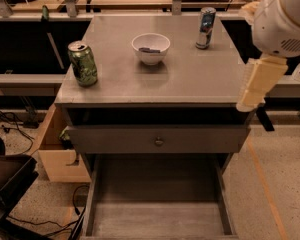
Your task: Pick rxbar blueberry from white bowl and place on counter
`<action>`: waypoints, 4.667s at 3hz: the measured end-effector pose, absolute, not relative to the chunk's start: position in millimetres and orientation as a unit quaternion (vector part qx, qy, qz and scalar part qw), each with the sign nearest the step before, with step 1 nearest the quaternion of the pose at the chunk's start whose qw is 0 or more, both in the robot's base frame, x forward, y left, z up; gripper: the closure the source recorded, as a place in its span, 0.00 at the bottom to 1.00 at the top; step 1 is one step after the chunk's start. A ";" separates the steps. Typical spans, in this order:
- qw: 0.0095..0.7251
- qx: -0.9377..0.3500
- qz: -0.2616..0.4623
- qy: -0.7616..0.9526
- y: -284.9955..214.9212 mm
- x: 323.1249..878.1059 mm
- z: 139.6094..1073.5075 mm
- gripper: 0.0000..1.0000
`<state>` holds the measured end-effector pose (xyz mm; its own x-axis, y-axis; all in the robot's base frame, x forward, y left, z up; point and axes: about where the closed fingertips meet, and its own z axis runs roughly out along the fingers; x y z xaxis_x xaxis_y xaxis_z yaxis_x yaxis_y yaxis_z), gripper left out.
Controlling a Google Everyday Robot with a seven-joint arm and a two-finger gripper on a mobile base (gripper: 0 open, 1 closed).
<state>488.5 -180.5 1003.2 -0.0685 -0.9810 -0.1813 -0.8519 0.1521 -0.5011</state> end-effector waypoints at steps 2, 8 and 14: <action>0.302 -0.652 -0.181 0.671 -147.6 522.8 1027.2 0.00; 0.356 -0.636 -0.107 0.676 -59.2 629.3 982.4 0.00; 0.302 -0.677 -0.063 0.668 -5.0 701.7 900.8 0.62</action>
Offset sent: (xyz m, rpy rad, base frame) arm 0.0277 0.0272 0.0152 -0.0182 -0.1217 0.0649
